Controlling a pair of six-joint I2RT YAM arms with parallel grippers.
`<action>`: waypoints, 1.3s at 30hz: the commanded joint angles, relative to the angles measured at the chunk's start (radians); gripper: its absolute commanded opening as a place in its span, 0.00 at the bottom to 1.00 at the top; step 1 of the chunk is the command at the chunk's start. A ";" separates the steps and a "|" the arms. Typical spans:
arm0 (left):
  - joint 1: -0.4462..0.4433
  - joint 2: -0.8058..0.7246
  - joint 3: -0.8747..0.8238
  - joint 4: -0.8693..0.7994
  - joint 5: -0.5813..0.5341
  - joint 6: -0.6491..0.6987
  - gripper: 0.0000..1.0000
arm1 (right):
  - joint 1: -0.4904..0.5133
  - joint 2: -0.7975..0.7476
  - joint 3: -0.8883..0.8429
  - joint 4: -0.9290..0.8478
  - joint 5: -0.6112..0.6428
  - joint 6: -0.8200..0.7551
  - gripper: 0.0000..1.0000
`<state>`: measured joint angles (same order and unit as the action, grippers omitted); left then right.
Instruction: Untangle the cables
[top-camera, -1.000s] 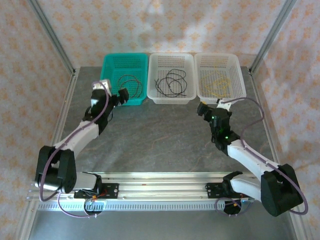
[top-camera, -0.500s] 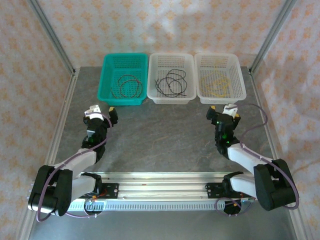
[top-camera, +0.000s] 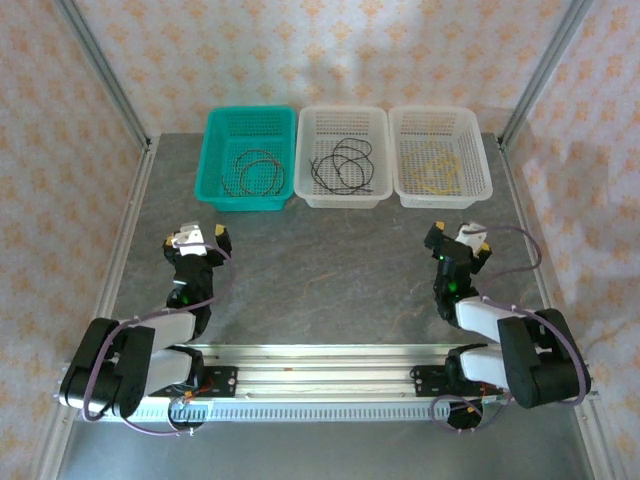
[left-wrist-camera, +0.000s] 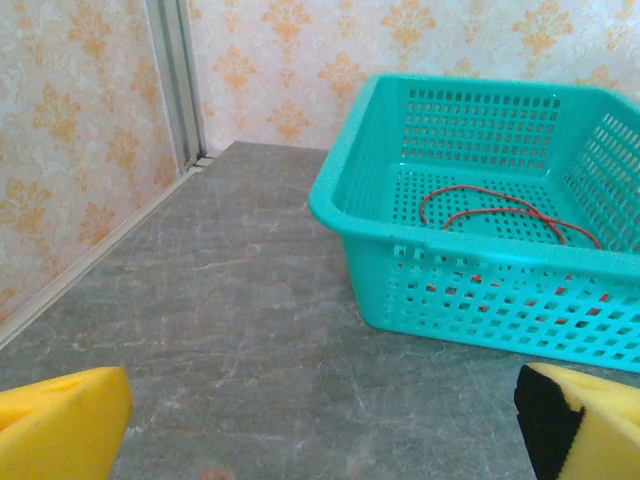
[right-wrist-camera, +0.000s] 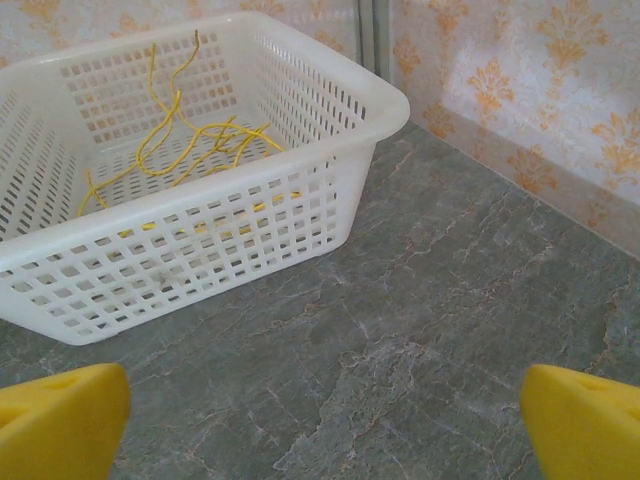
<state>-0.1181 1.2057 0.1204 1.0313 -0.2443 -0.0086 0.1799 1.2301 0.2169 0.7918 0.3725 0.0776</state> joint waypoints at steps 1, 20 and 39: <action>0.003 0.040 -0.008 0.152 0.008 0.040 0.99 | -0.018 0.013 0.010 0.078 -0.018 -0.030 1.00; 0.086 0.334 -0.033 0.544 0.158 0.019 0.99 | -0.099 0.102 -0.014 0.316 -0.092 -0.082 1.00; 0.184 0.328 0.059 0.375 0.389 -0.022 1.00 | -0.099 0.287 -0.002 0.475 -0.265 -0.127 1.00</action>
<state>0.0555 1.5398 0.1577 1.4296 0.0906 -0.0048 0.0841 1.5051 0.1642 1.2888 0.1333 -0.0250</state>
